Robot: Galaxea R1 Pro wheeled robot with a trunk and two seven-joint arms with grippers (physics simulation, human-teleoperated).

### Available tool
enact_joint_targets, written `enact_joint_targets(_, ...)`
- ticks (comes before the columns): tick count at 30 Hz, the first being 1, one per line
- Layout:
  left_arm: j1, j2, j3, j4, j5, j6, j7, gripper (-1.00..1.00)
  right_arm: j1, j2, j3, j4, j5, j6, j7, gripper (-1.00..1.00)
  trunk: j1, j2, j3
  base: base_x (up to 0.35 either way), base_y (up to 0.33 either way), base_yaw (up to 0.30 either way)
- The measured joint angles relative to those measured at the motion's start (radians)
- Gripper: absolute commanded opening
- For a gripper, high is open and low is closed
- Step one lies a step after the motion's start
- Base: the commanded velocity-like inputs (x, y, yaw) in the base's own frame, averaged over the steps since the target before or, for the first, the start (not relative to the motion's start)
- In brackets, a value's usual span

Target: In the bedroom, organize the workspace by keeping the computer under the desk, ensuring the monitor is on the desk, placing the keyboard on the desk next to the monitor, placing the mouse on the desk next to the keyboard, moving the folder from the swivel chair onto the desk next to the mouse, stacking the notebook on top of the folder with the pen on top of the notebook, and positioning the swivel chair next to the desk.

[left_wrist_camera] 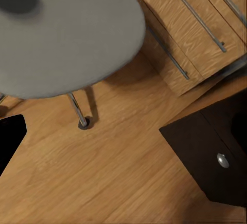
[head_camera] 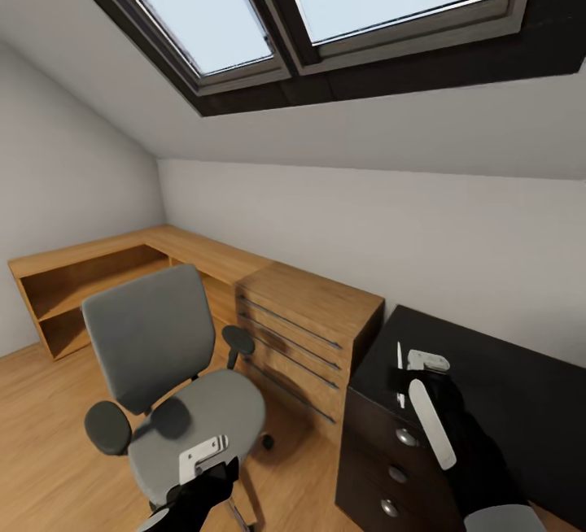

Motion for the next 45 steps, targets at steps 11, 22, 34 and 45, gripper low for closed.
enact_joint_targets(11,0.0,0.001,-0.001,0.075,0.001,-0.002,0.0,1.0,0.067,0.001,-0.037,-0.104,0.0,0.0,-0.002,-1.0,0.0,0.0,0.0,0.0,0.0,-0.288)
enact_joint_targets(22,0.0,0.02,-0.012,0.314,-0.02,-0.118,-0.006,1.0,0.078,0.002,-0.048,-0.135,0.0,0.004,-0.003,-1.0,0.0,0.0,0.0,0.0,0.0,-0.295)
enact_joint_targets(34,0.001,0.053,-0.114,0.498,-0.02,-0.313,-0.007,1.0,0.094,0.002,-0.053,-0.174,0.0,0.005,-0.004,-1.0,0.0,0.0,0.0,0.0,0.0,-0.168)
enact_joint_targets(45,0.002,0.056,-0.122,0.53,-0.018,-0.433,-0.009,1.0,0.096,0.003,-0.088,-0.182,0.0,0.007,-0.004,-1.0,0.0,0.0,0.0,0.0,0.0,-0.007)
